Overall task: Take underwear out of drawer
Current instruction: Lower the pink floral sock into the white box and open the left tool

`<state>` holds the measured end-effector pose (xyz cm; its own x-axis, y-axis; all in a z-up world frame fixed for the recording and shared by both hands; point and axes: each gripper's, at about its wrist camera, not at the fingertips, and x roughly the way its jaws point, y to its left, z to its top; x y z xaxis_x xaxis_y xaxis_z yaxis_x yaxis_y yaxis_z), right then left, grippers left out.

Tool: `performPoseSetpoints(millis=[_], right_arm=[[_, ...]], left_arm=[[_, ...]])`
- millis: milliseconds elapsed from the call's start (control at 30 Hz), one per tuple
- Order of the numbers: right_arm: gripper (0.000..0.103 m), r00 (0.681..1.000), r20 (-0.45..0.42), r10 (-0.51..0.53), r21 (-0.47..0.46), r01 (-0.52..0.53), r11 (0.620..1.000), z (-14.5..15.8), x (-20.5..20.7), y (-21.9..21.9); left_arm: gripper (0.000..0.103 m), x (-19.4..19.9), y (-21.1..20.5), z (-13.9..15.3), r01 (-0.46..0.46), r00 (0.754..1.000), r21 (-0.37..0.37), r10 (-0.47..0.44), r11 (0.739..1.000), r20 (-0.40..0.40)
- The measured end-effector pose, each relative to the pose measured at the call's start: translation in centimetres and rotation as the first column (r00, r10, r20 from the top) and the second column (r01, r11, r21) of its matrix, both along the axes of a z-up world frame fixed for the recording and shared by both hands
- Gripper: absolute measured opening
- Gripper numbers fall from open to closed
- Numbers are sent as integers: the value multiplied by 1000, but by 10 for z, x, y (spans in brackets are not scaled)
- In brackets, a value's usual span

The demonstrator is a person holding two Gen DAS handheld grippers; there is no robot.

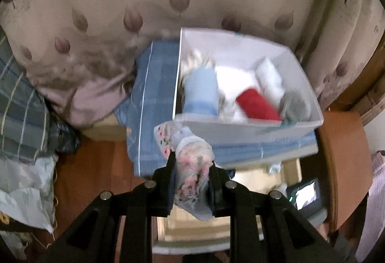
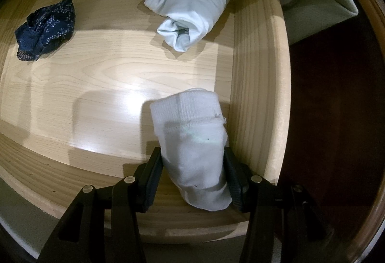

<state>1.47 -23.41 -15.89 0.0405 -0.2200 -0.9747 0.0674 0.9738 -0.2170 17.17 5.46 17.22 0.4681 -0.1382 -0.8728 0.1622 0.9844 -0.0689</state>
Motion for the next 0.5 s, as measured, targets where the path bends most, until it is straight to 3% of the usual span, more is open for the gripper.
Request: performPoseSetpoints(millis=[167, 500], right_arm=[[47, 1000, 0, 2, 0, -2, 1000, 0, 0, 0], [47, 1000, 3, 2, 1, -2, 1000, 0, 0, 0]], left_arm=[[21, 36, -10, 21, 3, 999, -5, -3, 1000, 40], [21, 100, -42, 3, 25, 999, 3, -25, 1000, 36]])
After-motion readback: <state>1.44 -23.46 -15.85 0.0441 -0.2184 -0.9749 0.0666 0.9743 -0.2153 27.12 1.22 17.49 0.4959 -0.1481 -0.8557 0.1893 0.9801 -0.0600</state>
